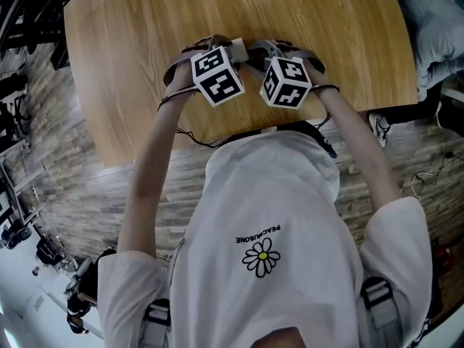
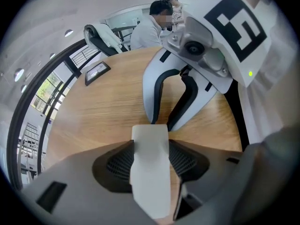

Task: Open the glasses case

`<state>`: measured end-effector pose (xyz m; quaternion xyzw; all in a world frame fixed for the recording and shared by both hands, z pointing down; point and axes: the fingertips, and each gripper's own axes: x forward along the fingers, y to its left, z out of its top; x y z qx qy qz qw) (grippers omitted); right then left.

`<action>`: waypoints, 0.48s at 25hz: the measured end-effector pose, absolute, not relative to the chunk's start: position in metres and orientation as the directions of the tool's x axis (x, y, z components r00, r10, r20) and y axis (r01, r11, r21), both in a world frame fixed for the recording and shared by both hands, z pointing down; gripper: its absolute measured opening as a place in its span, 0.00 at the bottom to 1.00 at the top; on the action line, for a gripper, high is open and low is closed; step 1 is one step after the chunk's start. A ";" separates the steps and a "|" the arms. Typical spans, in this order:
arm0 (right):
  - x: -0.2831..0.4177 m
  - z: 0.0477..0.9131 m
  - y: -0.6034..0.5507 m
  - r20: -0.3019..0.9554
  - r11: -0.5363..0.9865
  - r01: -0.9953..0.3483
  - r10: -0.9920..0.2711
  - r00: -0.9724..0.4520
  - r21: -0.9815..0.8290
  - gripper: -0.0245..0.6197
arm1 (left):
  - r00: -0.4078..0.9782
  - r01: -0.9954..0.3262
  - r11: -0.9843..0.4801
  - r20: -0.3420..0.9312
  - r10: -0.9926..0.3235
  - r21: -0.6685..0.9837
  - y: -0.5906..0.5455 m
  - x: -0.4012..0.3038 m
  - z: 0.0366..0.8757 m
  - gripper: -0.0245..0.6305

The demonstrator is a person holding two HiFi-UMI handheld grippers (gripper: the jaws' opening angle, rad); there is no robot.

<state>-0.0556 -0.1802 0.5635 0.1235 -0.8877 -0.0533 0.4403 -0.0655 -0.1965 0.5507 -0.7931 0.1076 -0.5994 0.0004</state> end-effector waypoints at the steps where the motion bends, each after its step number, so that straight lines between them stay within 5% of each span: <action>1: -0.056 0.563 -0.180 0.769 0.965 -0.171 -0.263 -0.583 0.200 0.20 | 0.261 -0.169 -0.978 0.951 -0.162 -0.120 -0.197 -0.066 0.550 0.41; 12: -0.056 0.573 -0.178 0.794 0.968 -0.135 -0.252 -0.553 0.213 0.19 | 0.318 -0.168 -0.984 0.948 0.004 0.060 -0.203 -0.068 0.547 0.40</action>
